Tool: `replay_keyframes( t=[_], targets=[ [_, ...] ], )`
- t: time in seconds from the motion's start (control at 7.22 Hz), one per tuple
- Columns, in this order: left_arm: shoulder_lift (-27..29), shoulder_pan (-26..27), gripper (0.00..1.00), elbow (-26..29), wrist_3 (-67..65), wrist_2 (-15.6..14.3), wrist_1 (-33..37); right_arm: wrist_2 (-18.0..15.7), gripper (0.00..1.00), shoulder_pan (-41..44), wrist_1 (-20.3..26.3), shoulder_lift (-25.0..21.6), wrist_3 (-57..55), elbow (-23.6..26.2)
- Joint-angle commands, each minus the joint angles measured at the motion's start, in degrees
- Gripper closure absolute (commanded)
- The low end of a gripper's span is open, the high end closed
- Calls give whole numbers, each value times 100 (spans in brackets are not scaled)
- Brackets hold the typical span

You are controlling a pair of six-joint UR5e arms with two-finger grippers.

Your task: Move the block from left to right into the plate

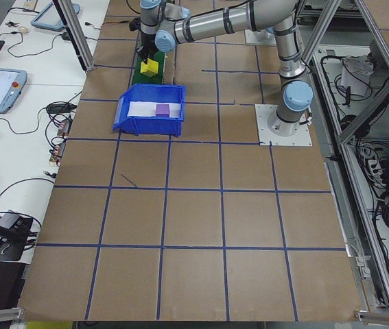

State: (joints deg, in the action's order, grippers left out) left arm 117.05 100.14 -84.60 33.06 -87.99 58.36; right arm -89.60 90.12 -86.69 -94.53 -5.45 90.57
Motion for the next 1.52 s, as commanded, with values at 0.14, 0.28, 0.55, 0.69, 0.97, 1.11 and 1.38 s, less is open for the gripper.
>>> replay_keyframes(
  t=[0.14, 0.28, 0.55, 0.69, 0.97, 1.11, 1.38],
  targets=[
    [-24, 6, 53, 5, -19, 1, 9, -5, 0, -3, 3, -13, 9, -31],
    [2, 6, 53, 5, -19, 62, 0, -22, 0, -3, -32, -13, 0, -31],
    [37, 6, 47, -4, -45, 264, -35, -84, 0, 6, -85, -13, -17, -66],
    [28, 6, 34, -12, -97, 273, -26, -197, 0, 49, -85, -48, -9, -40],
    [-15, 6, 0, -21, -159, 221, 9, -480, 0, 120, 29, 4, -88, 118],
    [-42, 6, 0, -47, -168, 229, 9, -445, 0, 103, -32, 74, -105, 162],
    [-138, -3, 0, -30, -160, 221, 18, -339, 0, 50, -15, 92, -97, 215]
  ],
)
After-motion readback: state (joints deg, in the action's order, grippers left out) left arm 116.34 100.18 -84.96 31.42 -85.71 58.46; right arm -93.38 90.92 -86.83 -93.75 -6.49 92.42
